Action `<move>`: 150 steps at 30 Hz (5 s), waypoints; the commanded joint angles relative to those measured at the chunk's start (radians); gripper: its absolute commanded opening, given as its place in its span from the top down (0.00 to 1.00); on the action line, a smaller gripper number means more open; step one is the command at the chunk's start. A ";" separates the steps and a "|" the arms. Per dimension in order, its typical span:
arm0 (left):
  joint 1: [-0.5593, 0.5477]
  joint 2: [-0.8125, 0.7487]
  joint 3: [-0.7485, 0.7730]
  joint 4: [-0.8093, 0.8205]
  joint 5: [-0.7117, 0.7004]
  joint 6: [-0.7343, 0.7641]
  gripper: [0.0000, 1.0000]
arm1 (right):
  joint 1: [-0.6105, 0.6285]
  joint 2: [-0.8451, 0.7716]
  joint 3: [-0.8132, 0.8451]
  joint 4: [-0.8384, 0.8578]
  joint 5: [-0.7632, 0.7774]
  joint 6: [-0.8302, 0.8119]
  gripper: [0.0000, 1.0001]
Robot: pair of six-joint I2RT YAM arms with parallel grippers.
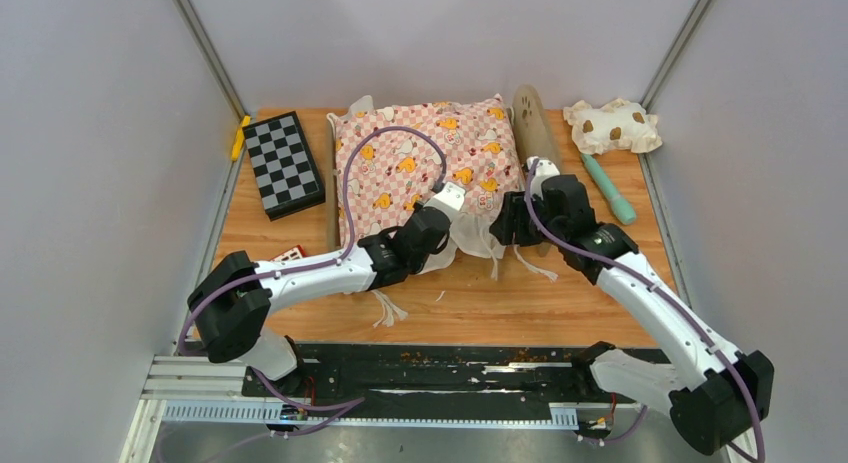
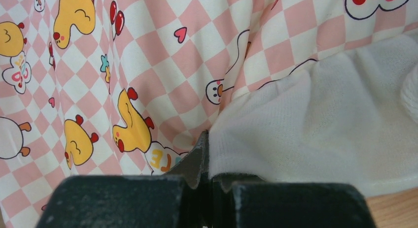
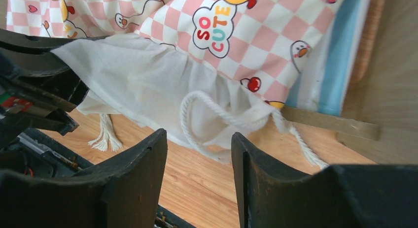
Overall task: Set up the pet bed
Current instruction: Adjust the ropes on the bed frame, then cross the ropes on the bed frame.
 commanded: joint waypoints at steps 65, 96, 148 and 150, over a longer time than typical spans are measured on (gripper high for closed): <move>0.022 -0.008 -0.015 0.002 0.011 -0.022 1.00 | 0.003 0.078 -0.489 0.771 0.373 -0.064 0.61; 0.022 -0.045 -0.024 -0.001 -0.001 0.007 1.00 | 0.002 -0.052 -0.217 0.440 0.459 -0.197 1.00; 0.023 0.093 0.127 -0.049 0.066 0.049 1.00 | 0.002 0.261 0.040 0.588 0.655 -0.686 0.83; 0.022 0.095 0.124 -0.048 0.075 0.046 1.00 | 0.002 0.252 0.021 0.586 0.660 -0.677 0.77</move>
